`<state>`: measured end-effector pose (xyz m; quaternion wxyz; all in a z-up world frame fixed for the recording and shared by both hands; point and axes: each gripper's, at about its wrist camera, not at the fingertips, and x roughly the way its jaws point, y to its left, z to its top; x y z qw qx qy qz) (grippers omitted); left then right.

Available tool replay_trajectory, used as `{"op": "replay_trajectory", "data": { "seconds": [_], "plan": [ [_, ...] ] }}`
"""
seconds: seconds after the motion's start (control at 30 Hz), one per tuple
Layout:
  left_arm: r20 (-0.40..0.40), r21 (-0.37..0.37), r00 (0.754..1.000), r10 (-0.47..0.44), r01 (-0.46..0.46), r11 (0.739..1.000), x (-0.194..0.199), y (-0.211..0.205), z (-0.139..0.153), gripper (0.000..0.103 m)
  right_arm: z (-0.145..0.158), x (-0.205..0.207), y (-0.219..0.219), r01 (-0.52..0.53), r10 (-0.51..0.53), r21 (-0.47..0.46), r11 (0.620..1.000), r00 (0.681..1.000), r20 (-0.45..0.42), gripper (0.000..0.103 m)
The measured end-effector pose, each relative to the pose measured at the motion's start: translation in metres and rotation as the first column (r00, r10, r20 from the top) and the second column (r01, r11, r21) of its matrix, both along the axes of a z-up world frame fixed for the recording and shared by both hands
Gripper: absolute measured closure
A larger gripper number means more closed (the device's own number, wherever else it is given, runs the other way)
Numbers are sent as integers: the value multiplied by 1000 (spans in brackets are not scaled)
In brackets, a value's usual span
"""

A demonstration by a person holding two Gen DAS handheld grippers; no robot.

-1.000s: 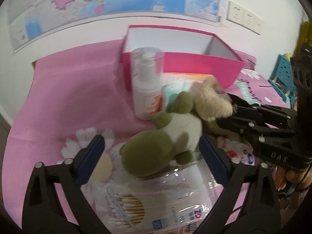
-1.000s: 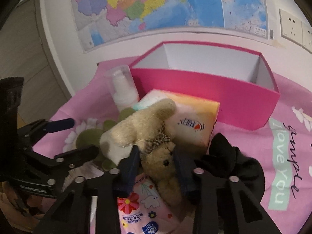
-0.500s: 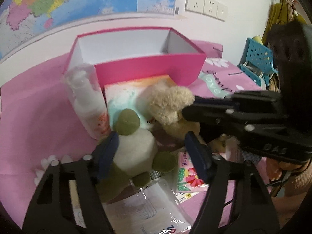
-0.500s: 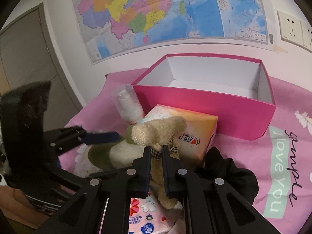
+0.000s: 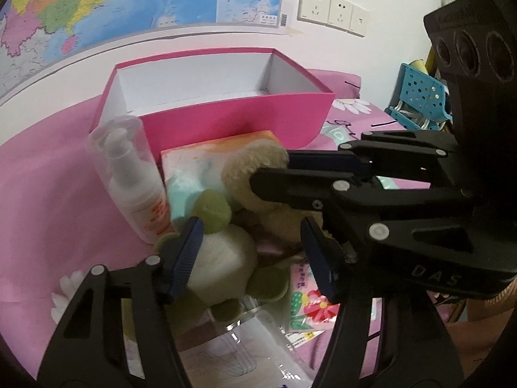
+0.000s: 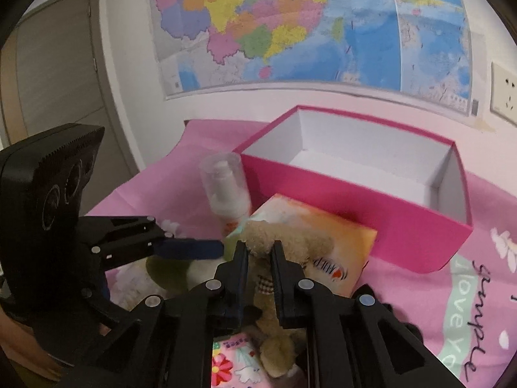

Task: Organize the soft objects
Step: 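Grasp the beige teddy bear with the right gripper and lift it, then lower the teddy bear into the pink box and open the right gripper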

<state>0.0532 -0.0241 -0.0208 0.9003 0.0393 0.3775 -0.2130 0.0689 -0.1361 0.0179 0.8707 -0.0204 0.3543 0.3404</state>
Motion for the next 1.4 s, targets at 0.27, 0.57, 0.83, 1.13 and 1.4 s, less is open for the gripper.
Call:
{"op": "replay_trajectory", "data": {
  "seconds": [0.27,0.57,0.83,1.13,1.4],
  "plan": [
    [6,-52,998,-58,59,997,18,-13,18,40,34,13,-26,30,-33,123,992,999,27,92],
    [50,-60,997,-62,65,996,61,-26,59,45,77,53,-24,28,-45,119,993,989,144,93],
    [2,-28,1000,-2,2,1000,109,-26,65,55,75,104,-7,41,-53,83,996,987,153,92],
    [-52,-13,996,66,-67,998,130,-13,53,55,38,143,9,62,-63,35,997,997,38,90],
    [-12,-19,994,106,-106,994,110,12,57,54,38,131,-15,93,-92,90,992,996,-14,78]
  ]
}}
